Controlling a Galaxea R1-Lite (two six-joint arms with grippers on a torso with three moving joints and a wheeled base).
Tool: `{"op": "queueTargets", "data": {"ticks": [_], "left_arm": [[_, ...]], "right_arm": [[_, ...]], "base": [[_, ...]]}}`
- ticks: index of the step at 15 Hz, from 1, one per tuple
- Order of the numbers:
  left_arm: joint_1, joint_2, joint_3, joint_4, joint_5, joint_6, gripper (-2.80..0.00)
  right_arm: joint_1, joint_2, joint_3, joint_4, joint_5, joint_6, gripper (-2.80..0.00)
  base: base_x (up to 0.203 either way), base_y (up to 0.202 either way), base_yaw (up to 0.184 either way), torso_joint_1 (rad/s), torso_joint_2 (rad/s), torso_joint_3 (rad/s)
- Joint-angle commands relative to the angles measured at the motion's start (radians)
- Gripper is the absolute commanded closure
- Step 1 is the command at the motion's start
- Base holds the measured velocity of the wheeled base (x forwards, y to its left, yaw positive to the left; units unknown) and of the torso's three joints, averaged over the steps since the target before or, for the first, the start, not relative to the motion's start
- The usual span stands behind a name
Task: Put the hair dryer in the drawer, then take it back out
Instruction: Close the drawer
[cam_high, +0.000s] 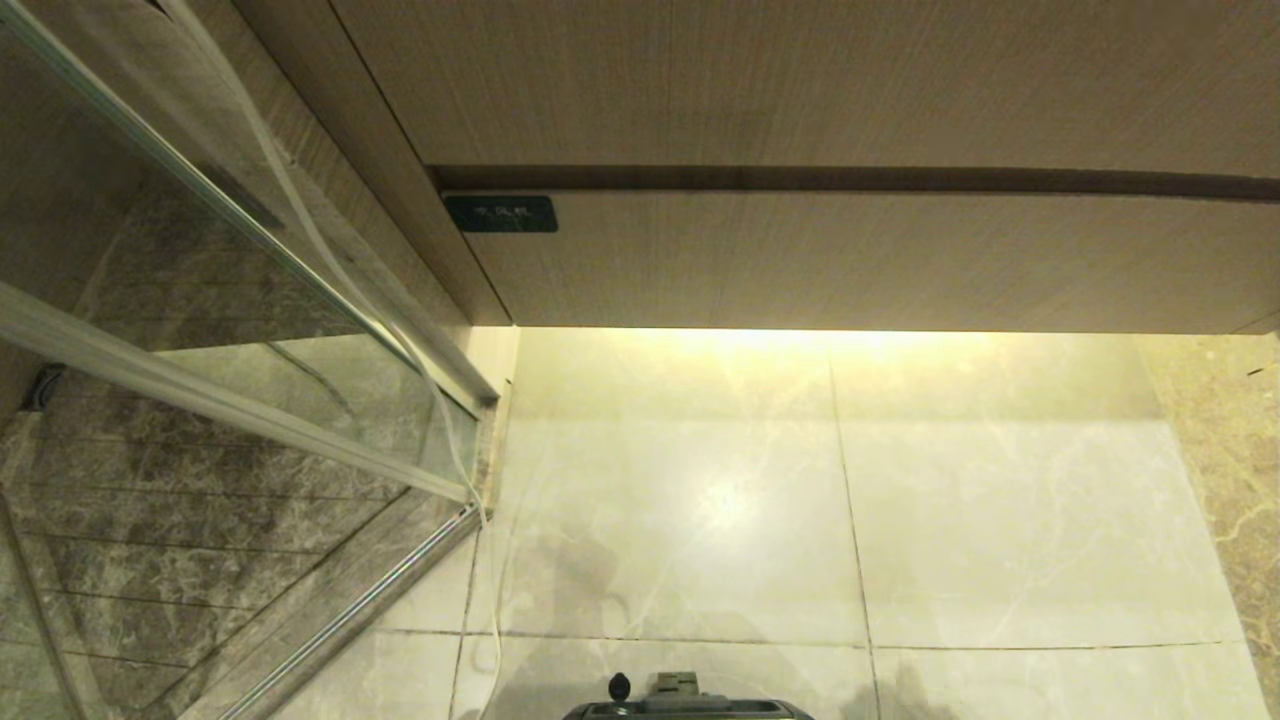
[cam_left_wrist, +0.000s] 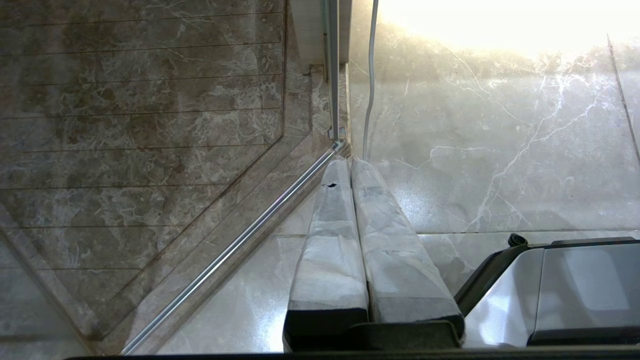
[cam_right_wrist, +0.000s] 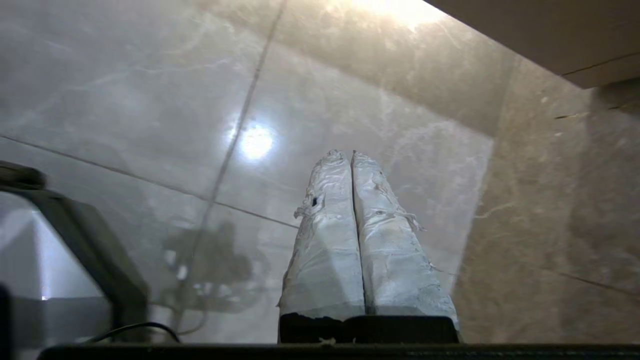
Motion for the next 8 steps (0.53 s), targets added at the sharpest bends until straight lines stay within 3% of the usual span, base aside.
{"op": "queueTargets", "data": {"ticks": [1,4,7,8], "left_arm": [[0.0,0.0,0.002,0.0,0.0,0.0,0.0],[0.0,0.0,0.0,0.0,0.0,0.0,0.0],[0.0,0.0,0.002,-0.001,0.0,0.001,0.0],[0.0,0.0,0.0,0.0,0.0,0.002,0.0]], "right_arm": [[0.069,-0.305,0.088,0.049,0.0,0.07,0.0],[0.163,-0.505,0.197,0.102,-0.007,0.16,0.0],[0.206,-0.516,0.243,0.022,0.006,0.229,0.0],[0.206,-0.516,0.254,0.0,0.007,0.299,0.0]], "base": [[0.0,0.0,0.0,0.0,0.0,0.0],[0.0,0.0,0.0,0.0,0.0,0.0],[0.0,0.0,0.0,0.0,0.0,0.0],[0.0,0.0,0.0,0.0,0.0,0.0]]}}
